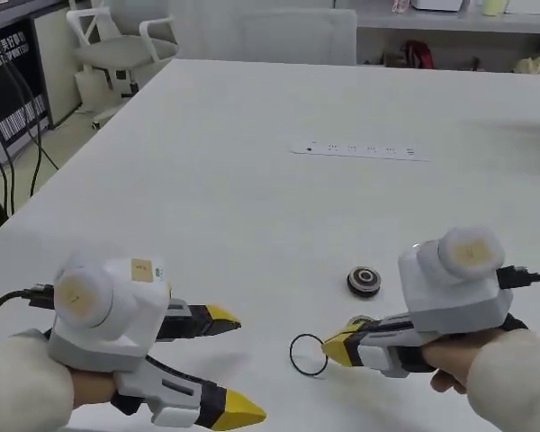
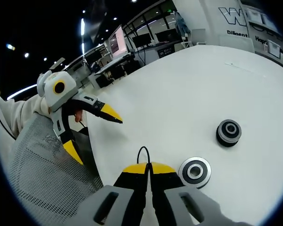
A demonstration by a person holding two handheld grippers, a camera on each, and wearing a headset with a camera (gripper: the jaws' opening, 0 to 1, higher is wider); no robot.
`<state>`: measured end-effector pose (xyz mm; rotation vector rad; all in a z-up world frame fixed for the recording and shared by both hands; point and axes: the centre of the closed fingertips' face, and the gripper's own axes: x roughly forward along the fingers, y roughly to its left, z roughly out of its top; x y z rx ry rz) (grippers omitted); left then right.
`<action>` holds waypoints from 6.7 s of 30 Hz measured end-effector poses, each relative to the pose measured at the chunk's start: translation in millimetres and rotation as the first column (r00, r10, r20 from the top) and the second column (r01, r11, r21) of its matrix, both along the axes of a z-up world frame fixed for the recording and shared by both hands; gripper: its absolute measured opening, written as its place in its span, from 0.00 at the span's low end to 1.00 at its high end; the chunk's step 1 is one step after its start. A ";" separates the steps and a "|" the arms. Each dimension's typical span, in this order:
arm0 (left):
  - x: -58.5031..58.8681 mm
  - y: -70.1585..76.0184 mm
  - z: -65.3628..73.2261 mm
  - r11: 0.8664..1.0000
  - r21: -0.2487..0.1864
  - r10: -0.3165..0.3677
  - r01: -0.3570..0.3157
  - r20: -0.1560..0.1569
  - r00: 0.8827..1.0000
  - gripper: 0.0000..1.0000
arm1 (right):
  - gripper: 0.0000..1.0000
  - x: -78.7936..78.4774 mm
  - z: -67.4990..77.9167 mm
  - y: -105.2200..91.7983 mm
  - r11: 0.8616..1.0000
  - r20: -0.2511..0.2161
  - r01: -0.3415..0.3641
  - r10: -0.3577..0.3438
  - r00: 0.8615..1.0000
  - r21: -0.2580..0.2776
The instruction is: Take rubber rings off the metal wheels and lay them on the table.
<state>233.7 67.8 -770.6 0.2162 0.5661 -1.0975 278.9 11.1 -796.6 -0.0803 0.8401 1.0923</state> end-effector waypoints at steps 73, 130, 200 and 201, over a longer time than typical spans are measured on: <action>21.1 24.2 16.3 0.986 -0.048 0.160 -0.161 -0.016 0.987 0.68 | 0.16 41.8 81.6 -17.1 0.983 0.235 0.016 -0.059 0.970 0.182; 94.0 -93.0 142.8 0.990 -0.029 -0.124 0.138 0.291 0.949 0.79 | 0.34 58.6 52.5 -68.4 0.986 0.174 0.093 -0.116 0.978 0.138; 82.8 -117.3 -22.0 0.992 -0.048 -0.109 0.119 0.164 0.980 0.15 | 0.21 33.4 -13.6 -60.6 0.995 0.143 -0.072 0.082 0.986 -0.069; 82.6 -117.3 -22.0 0.992 -0.054 -0.106 0.117 0.165 0.980 0.15 | 0.20 33.0 -13.8 -60.6 0.994 0.147 -0.077 0.087 0.985 -0.072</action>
